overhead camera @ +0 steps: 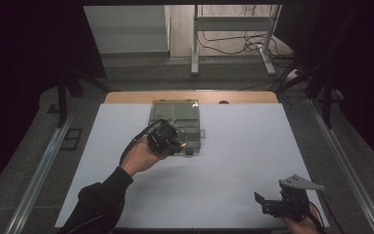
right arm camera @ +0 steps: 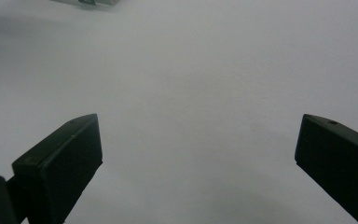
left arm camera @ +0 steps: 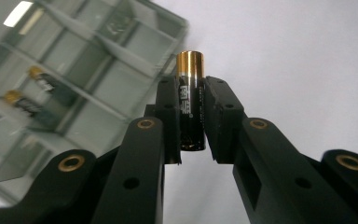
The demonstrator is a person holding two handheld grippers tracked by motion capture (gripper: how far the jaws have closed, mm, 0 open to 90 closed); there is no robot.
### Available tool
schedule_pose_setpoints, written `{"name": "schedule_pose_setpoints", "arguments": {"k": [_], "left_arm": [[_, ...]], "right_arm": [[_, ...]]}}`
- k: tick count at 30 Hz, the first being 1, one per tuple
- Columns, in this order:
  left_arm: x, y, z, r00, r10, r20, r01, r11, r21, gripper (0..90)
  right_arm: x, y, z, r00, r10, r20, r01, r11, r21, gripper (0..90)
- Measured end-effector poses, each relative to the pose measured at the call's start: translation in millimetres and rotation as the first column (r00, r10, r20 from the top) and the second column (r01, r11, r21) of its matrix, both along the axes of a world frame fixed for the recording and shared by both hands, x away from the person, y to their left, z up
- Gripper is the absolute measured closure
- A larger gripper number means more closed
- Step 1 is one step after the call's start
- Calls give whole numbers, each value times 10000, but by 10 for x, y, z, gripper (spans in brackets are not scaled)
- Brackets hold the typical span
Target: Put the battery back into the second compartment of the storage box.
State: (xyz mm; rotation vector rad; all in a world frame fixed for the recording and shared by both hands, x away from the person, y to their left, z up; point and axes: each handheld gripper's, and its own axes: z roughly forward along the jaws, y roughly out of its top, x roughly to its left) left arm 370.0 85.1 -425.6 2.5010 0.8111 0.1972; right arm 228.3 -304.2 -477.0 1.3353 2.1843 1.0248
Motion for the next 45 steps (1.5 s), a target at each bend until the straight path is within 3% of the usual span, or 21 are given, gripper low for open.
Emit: {"name": "schedule_pose_setpoints", "arguments": {"k": [10, 18, 31, 41, 42, 45], "left_arm": [[328, 151, 79, 9952, 966, 135, -970, 9949, 279, 774], [541, 223, 88, 9821, 1872, 191, -1876, 9820, 200, 773], [852, 357, -68, 9545, 2983, 78, -2983, 9538, 341, 773], [993, 341, -254, 9419, 3358, -86, -3351, 9412, 427, 766], [1003, 339, -283, 9430, 3325, -94, -3319, 9424, 414, 759], [1013, 336, -309, 9409, 3385, -119, -3381, 9406, 302, 627]], "right_arm": [[2, -1, -1, 10000, -17, -28, 17, 10000, 13, 9], [3, -3, -1, 10000, -12, -44, 12, 10000, 18, 9], [7, -7, -3, 10000, 9, -90, -8, 10000, 35, 10], [4, -11, -3, 10000, 37, -84, -37, 10000, 30, 11], [5, -11, -4, 10000, 40, -87, -39, 10000, 27, 12], [4, -9, -4, 10000, 38, -88, -38, 10000, 18, 12]]}}
